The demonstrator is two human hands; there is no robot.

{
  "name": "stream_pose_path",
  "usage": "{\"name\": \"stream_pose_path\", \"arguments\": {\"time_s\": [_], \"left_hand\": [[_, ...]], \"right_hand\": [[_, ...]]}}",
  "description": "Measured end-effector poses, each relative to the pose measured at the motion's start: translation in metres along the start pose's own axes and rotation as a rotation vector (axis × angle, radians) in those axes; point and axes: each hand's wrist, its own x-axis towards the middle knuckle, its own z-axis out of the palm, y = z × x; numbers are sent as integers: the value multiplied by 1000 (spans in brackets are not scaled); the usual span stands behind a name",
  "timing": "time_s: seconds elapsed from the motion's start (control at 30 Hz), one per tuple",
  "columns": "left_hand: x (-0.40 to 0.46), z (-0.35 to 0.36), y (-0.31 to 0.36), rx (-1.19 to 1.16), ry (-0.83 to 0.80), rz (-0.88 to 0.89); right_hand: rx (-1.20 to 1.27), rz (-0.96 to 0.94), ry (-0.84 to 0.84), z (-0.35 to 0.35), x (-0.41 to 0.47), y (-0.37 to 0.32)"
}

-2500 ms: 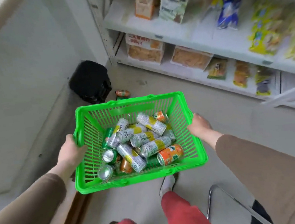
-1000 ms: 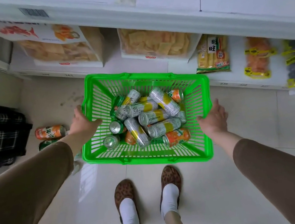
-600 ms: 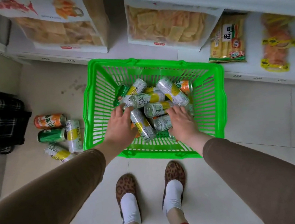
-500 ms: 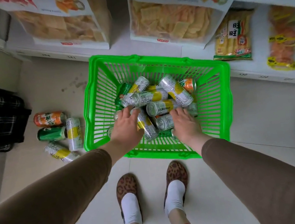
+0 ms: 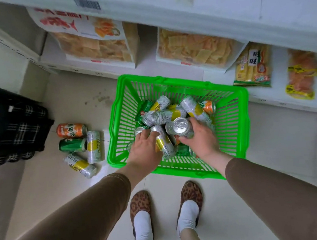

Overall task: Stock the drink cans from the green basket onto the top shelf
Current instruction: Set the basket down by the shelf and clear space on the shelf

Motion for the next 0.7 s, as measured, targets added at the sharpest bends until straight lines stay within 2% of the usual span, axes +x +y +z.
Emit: {"name": "stream_pose_path", "arguments": {"time_s": [0.07, 0.3, 0.5, 0.7], "left_hand": [[-20, -36, 14, -17, 32, -6], [-115, -219, 73, -193, 223, 54], [-220, -378, 125, -320, 431, 242], [-287, -490, 166, -319, 557, 437]], "right_hand": [[148, 31, 21, -33, -17, -36], [249, -120, 143, -202, -105, -189], [384, -260, 336, -349, -199, -301], [513, -437, 460, -464, -244, -376]]}}
